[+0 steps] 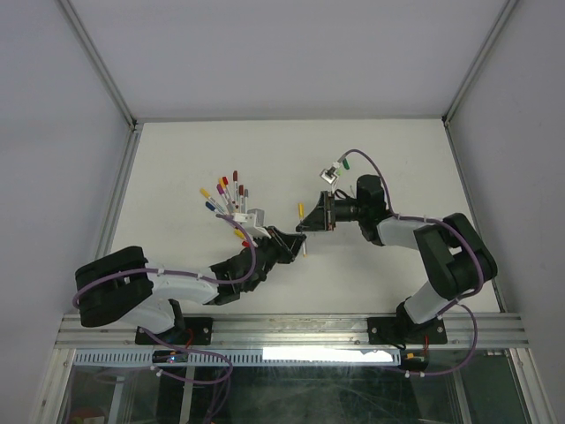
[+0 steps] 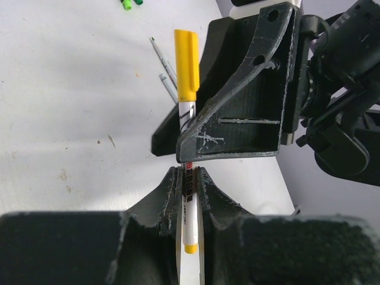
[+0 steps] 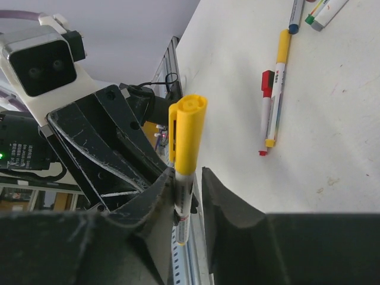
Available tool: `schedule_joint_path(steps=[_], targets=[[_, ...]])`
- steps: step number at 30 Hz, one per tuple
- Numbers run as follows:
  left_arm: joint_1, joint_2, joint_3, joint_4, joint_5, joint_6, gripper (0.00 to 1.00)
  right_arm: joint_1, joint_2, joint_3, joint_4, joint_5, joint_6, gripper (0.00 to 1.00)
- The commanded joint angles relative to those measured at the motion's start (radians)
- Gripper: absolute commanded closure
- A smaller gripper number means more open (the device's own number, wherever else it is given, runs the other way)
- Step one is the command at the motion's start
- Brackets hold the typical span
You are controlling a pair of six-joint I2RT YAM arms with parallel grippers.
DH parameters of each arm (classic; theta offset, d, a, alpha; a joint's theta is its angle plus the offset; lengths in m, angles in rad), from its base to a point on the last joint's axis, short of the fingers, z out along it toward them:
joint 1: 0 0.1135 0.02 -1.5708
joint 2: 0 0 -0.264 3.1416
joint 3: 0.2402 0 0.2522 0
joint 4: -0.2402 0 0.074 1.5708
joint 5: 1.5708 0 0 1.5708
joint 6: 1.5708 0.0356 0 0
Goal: Open the pen caps
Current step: Pick up the pen from the center of the board, then open the pen cap from the pen.
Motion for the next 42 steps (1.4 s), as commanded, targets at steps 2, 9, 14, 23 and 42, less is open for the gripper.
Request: schedule_joint_path(steps=[2, 9, 14, 23, 42], targets=[[0.005, 0.002, 0.031, 0.08, 0.011, -0.005, 0.99, 0.008, -0.054, 0.023, 0.026, -0.028, -0.017, 0.85], [0.011, -0.017, 0.007, 0.085, 0.034, -0.005, 0.82, 0.008, -0.079, 0.055, -0.068, -0.028, -0.017, 0.85], [0.022, -0.063, -0.079, 0.227, 0.144, 0.111, 0.41, 0.007, -0.107, 0.099, -0.204, -0.028, -0.017, 0.85], [0.149, -0.241, -0.161, 0.257, 0.382, 0.225, 0.01, 0.008, -0.107, 0.286, -0.788, -0.051, -0.689, 1.0], [0.237, -0.271, -0.113, 0.268, 0.37, 0.156, 0.01, 0.008, -0.151, 0.409, -1.128, 0.059, -1.037, 1.0]])
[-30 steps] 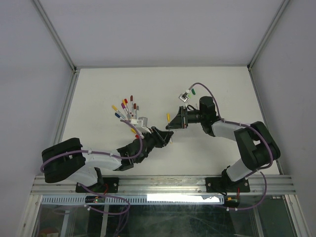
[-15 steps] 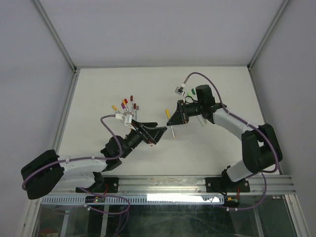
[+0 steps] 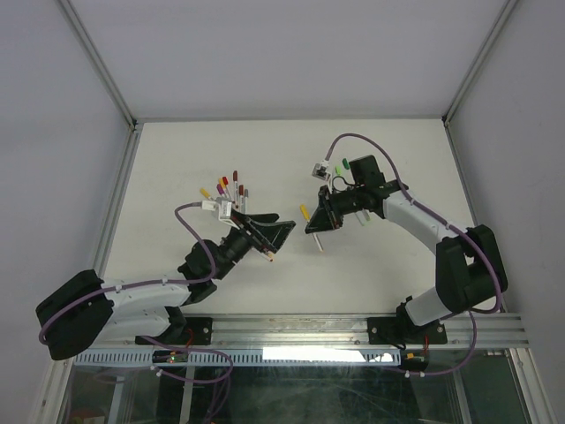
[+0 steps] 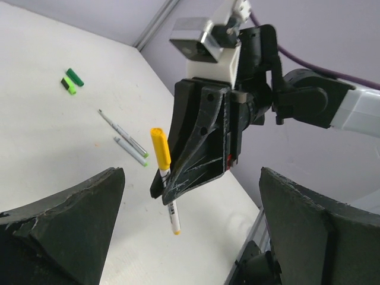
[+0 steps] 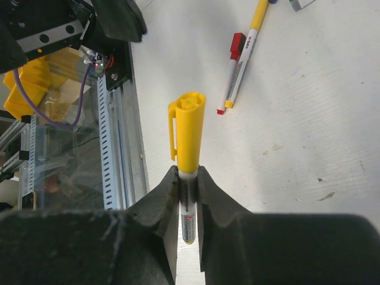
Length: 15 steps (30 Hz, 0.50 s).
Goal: Open the pen caps
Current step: Open the pen cap from the pen.
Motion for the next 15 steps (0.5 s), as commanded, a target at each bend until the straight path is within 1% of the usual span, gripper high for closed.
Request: schedule_joint_path(steps=[1, 8, 15], targets=[[0.007, 0.054, 0.039, 0.093, 0.003, -0.057, 0.01, 0.005, -0.052, 0.048, -0.021, 0.021, -0.061, 1.0], [0.007, 0.111, 0.06, 0.107, -0.028, -0.103, 0.01, 0.004, -0.056, 0.049, -0.025, 0.035, -0.068, 1.0], [0.007, 0.152, 0.104, 0.036, -0.091, -0.171, 0.01, 0.004, -0.057, 0.048, -0.027, 0.051, -0.07, 1.0]])
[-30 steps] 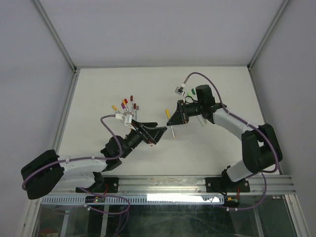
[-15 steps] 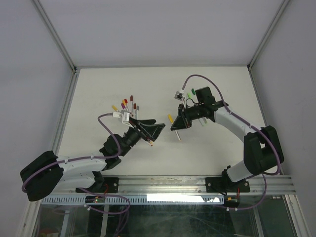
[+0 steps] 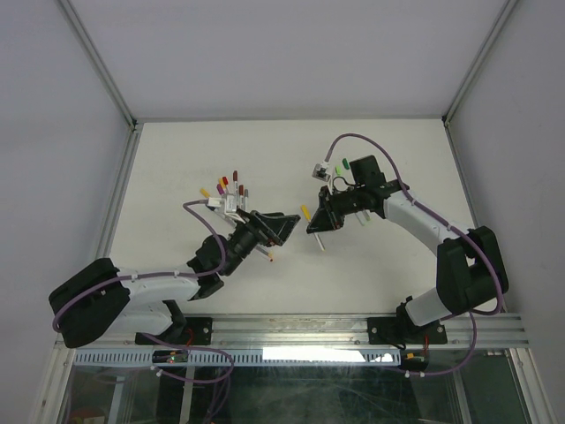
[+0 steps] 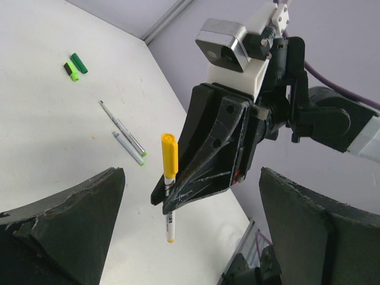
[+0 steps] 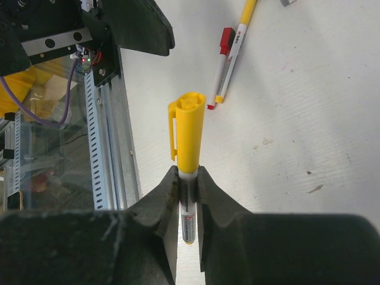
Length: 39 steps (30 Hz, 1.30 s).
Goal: Open the pen caps
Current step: Open the pen cap from the pen.
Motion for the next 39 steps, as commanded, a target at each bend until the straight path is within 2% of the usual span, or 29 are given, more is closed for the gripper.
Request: schedule_joint_path(steps=[1, 5, 11, 20, 29, 39], targets=[[0.007, 0.017, 0.068, -0.019, -0.056, -0.059, 0.01, 0.004, -0.043, 0.042, 0.008, 0.008, -0.023, 1.0], [0.007, 0.029, 0.105, -0.086, -0.082, -0.094, 0.01, 0.004, -0.044, 0.043, 0.008, 0.012, -0.023, 1.0], [0.006, 0.034, 0.122, -0.101, -0.098, -0.108, 0.03, 0.004, -0.042, 0.043, 0.008, 0.02, -0.023, 1.0], [-0.011, 0.082, 0.206, -0.223, -0.18, -0.157, 0.08, 0.005, -0.036, 0.046, 0.009, 0.042, -0.018, 1.0], [-0.066, 0.169, 0.317, -0.343, -0.299, -0.169, 0.32, 0.004, -0.038, 0.045, 0.012, 0.051, -0.014, 1.0], [-0.088, 0.279, 0.413, -0.433, -0.296, -0.19, 0.55, 0.004, -0.034, 0.046, 0.015, 0.072, -0.008, 1.0]])
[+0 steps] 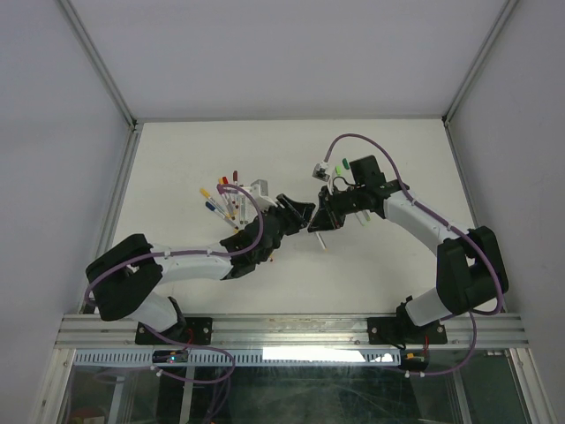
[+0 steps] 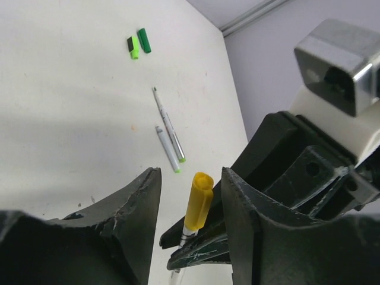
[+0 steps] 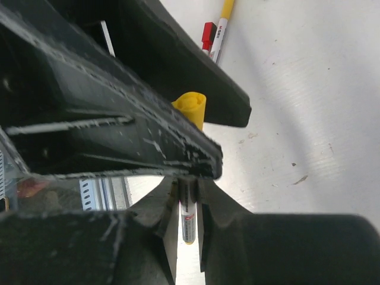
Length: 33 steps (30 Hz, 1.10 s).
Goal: Open the pen caps
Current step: Open the pen cap from the pen.
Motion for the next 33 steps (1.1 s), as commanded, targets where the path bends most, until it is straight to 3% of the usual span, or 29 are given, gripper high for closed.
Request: schedule_joint_path(steps=[1, 3, 9, 16, 19, 28, 31, 33], targets=[[-0.024, 0.028, 0.066, -0.036, -0.021, -0.002, 0.57, 0.004, -0.034, 0.046, 0.018, 0.015, -0.003, 1.0], [-0.03, 0.043, 0.075, -0.044, -0.022, -0.002, 0.63, 0.005, -0.035, 0.046, 0.018, 0.02, -0.001, 1.0], [-0.032, 0.053, 0.083, -0.044, -0.04, 0.023, 0.99, 0.004, -0.034, 0.047, 0.016, 0.022, -0.001, 0.97], [-0.001, -0.002, 0.016, 0.097, -0.006, 0.066, 1.0, 0.004, -0.024, 0.048, 0.019, -0.008, 0.019, 0.69], [0.016, -0.027, -0.028, 0.189, 0.027, 0.066, 1.0, 0.004, -0.005, 0.05, 0.019, -0.035, 0.033, 0.66], [0.034, -0.031, -0.075, 0.355, 0.098, 0.107, 1.0, 0.004, 0.029, 0.048, 0.049, -0.152, 0.097, 0.69], [0.035, -0.024, -0.083, 0.38, 0.111, 0.11, 1.0, 0.004, 0.029, 0.051, 0.055, -0.16, 0.114, 0.8], [0.04, -0.026, -0.093, 0.397, 0.116, 0.12, 1.0, 0.004, 0.025, 0.056, 0.054, -0.152, 0.121, 0.97]])
